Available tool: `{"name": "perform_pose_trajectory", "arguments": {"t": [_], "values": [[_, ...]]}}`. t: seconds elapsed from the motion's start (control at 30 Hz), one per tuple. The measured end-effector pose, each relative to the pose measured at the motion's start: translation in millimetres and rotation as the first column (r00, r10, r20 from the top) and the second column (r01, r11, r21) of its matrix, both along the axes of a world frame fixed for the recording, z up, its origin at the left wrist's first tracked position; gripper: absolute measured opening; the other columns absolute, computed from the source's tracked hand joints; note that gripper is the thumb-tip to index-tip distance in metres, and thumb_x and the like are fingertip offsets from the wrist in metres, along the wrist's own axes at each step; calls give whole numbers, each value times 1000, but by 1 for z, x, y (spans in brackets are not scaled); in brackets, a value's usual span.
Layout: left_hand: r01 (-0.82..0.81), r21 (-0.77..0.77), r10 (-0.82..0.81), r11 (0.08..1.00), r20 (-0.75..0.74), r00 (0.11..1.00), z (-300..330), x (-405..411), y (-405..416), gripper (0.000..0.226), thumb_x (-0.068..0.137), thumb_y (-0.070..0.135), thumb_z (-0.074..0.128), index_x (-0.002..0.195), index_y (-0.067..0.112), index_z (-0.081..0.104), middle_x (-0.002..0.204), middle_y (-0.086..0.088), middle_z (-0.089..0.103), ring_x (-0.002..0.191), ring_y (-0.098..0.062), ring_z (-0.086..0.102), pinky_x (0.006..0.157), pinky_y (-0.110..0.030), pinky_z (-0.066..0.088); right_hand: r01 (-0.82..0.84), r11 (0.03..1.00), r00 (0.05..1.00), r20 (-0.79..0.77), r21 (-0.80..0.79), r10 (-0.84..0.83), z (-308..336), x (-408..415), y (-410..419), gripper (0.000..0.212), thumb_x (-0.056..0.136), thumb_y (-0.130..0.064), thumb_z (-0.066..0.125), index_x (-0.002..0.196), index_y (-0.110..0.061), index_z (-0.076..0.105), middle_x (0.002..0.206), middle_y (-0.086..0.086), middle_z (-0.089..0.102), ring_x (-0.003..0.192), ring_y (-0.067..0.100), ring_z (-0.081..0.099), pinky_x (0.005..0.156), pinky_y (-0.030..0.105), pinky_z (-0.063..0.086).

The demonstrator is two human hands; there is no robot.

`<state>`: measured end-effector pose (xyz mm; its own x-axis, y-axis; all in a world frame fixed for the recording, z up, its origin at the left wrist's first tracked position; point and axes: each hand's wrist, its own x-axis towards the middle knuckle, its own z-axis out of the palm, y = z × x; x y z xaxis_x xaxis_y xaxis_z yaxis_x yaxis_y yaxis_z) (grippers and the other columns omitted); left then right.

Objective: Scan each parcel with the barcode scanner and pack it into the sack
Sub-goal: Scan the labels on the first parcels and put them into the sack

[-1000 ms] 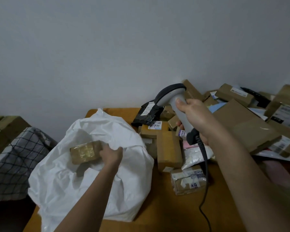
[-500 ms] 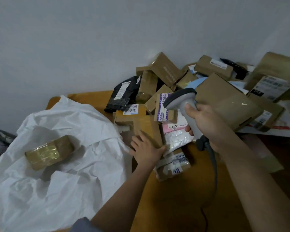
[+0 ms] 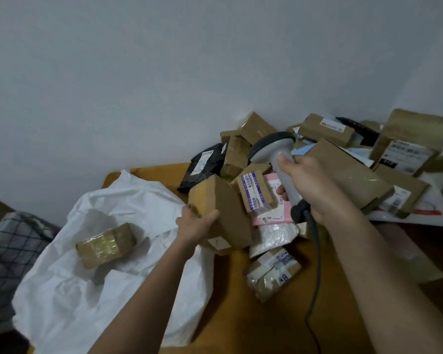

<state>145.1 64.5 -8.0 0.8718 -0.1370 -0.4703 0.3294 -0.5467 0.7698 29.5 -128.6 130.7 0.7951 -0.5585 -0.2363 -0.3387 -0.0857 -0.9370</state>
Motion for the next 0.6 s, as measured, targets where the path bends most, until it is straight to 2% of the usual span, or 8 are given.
{"name": "perform_pose_trajectory", "arguments": {"t": [0.03,0.17,0.23,0.3,0.37,0.43,0.5,0.6], "values": [[-19,-45,20,999,15,1000,8,1,7,91,80,50,72,150,23,20,145,-11,36,124,-33,46,82,-38,55,-12,1000,1000,20,-8,12,4,2,4,27,100,-41,46,91,-18,57,57,1,63,40,3,57,53,29,45],[-184,-259,179,948,-44,983,35,6,30,84,83,50,69,149,20,27,135,-10,49,112,-30,57,94,-46,53,-29,999,994,108,39,25,17,10,16,22,98,-42,48,93,-22,57,73,9,64,53,11,62,72,41,52],[-249,-364,216,898,-127,968,48,6,37,73,84,50,65,142,15,38,124,-10,58,105,-28,62,84,-43,58,-22,997,991,133,80,11,21,13,19,19,97,-42,50,94,-23,56,75,9,64,61,16,62,78,44,52],[-300,-480,240,824,-183,953,59,4,43,59,86,45,64,132,12,49,112,-11,64,95,-27,66,65,-35,59,-6,994,991,137,110,-9,20,15,19,27,96,-41,54,103,-16,59,84,10,64,62,16,61,72,40,53],[-289,-530,252,797,-142,957,63,1,47,65,84,40,67,137,12,44,118,-13,62,95,-26,67,65,-34,58,15,990,990,136,140,-34,17,17,17,33,94,-39,59,109,-11,59,90,10,64,58,13,60,58,32,51],[-178,-482,236,858,62,970,61,-2,49,85,79,37,75,148,28,25,136,-11,50,109,-24,61,85,-36,55,36,983,989,136,179,-61,14,18,12,36,91,-40,63,110,-10,58,95,12,66,59,12,60,54,29,49],[4,-290,124,957,421,899,63,-7,50,107,67,37,83,148,38,13,143,-2,34,124,-21,45,98,-37,47,47,975,988,132,217,-77,11,21,6,45,88,-43,67,115,-9,56,97,13,68,62,14,61,56,30,50],[127,149,-195,981,794,575,69,-14,48,121,53,44,83,151,29,13,143,0,25,130,-22,31,102,-42,41,55,962,988,122,269,-91,7,24,1,61,82,-47,72,123,-5,52,85,12,67,62,18,61,60,33,49]]}}
